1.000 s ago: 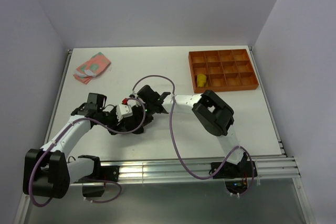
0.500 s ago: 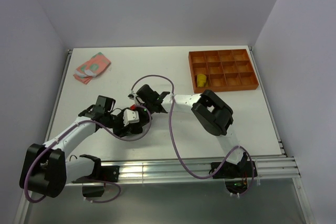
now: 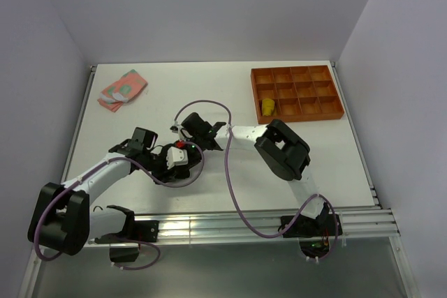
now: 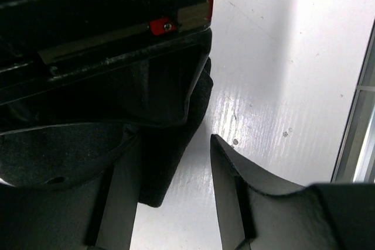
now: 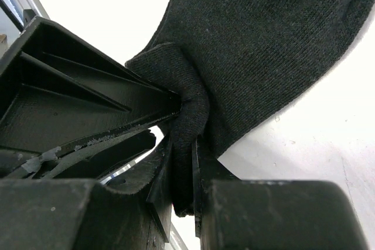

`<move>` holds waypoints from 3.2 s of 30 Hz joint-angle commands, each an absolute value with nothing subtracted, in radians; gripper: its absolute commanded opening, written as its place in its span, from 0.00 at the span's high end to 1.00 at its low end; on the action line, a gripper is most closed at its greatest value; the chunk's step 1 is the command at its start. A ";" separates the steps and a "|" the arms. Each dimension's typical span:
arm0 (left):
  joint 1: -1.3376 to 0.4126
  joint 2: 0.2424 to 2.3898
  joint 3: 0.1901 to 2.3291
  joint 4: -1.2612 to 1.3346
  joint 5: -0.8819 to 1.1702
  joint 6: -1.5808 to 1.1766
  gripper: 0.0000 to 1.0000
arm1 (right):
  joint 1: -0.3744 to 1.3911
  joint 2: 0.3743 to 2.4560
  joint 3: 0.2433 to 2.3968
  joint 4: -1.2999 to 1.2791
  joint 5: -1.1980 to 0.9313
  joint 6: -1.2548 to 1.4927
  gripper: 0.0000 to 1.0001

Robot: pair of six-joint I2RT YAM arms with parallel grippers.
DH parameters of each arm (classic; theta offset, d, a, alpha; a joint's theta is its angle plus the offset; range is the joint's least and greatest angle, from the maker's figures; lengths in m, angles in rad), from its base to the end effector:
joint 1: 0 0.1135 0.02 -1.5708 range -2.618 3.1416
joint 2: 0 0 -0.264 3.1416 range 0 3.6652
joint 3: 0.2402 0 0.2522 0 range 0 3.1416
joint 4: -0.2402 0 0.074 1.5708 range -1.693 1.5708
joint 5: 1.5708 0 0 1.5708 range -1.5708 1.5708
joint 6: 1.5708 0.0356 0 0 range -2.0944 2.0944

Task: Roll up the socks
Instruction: Roll the sock at the center of the board.

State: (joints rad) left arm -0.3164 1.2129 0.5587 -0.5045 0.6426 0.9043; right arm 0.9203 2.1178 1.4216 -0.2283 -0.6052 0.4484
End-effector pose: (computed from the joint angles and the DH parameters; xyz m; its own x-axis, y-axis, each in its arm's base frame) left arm 0.1829 -0.0823 0.1654 -0.1633 0.7155 -0.6792 0.9795 0.2001 -0.0247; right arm 0.2539 0.3671 0.1455 -0.8093 -0.4748 -0.3458 -0.5671 0.4785 0.6704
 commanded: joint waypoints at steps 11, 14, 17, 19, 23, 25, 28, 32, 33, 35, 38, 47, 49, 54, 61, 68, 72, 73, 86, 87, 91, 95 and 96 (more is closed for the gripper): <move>-0.345 1.201 0.517 -0.486 0.489 0.874 0.48 | 0.919 2.097 1.477 -0.206 -0.670 0.469 0.99; -0.350 1.212 0.512 -0.491 0.486 0.871 0.50 | 0.919 2.097 1.476 -0.196 -0.678 0.479 0.99; -0.351 1.207 0.509 -0.485 0.485 0.868 0.55 | 0.919 2.097 1.473 -0.193 -0.684 0.486 0.98; -0.353 1.209 0.511 -0.485 0.482 0.861 0.66 | 0.919 2.095 1.471 -0.190 -0.687 0.489 0.98; -0.356 1.218 0.515 -0.499 0.474 0.853 0.88 | 0.919 2.091 1.467 -0.189 -0.684 0.491 0.98; -0.364 1.218 0.518 -0.511 0.465 0.854 0.98 | 0.919 2.089 1.462 -0.189 -0.675 0.492 0.98; -0.365 1.226 0.540 -0.575 0.479 0.896 1.00 | 0.919 2.091 1.463 -0.193 -0.666 0.489 0.96; -0.365 1.243 0.586 -0.661 0.505 0.952 1.00 | 0.919 2.085 1.460 -0.207 -0.618 0.486 0.73; -0.364 1.244 0.591 -0.679 0.508 0.965 1.00 | 0.919 2.068 1.454 -0.204 -0.603 0.488 0.69; -0.365 1.255 0.612 -0.725 0.523 0.992 1.00 | 0.920 2.042 1.434 -0.201 -0.559 0.489 0.60; -0.364 1.284 0.638 -0.767 0.538 1.017 1.00 | 0.917 2.017 1.422 -0.218 -0.493 0.505 0.56; -0.327 1.301 0.675 -0.732 0.612 0.976 1.00 | 0.908 1.876 1.247 -0.183 -0.178 0.652 0.50; -0.316 1.307 0.684 -0.729 0.643 0.957 1.00 | 0.900 1.890 1.253 -0.175 -0.150 0.641 0.50; -0.293 1.285 0.683 -0.692 0.706 0.913 1.00 | 0.899 2.025 1.402 -0.222 -0.143 0.591 0.50; -0.261 1.399 0.767 -0.831 0.782 1.032 1.00 | 0.897 2.102 1.476 -0.187 -0.138 0.606 0.49; -0.186 1.549 0.874 -1.009 0.825 1.153 1.00 | 0.894 1.941 1.229 -0.054 -0.022 0.715 0.49; -0.167 1.611 0.914 -0.999 0.879 1.143 1.00 | 0.893 1.873 1.122 -0.046 0.033 0.726 0.49; -0.167 1.620 0.917 -0.982 0.888 1.126 1.00 | 0.894 1.861 1.112 -0.054 0.041 0.723 0.49; -0.274 1.540 0.844 -0.323 0.870 0.344 1.00 | 0.894 1.516 0.858 -0.057 0.170 0.715 0.49; -0.293 1.542 0.841 -0.292 0.861 0.306 1.00 | 0.894 1.496 0.815 -0.043 0.166 0.707 0.49; -0.348 1.568 0.839 -0.187 0.818 0.170 1.00 | 0.896 1.387 0.735 -0.003 0.143 0.663 0.48; -0.385 1.600 0.868 -0.179 0.779 0.121 1.00 | 0.896 1.335 0.693 0.046 0.106 0.597 0.48; -0.390 1.624 0.877 -0.184 0.773 0.092 1.00 | 0.896 1.332 0.696 0.046 0.104 0.588 0.48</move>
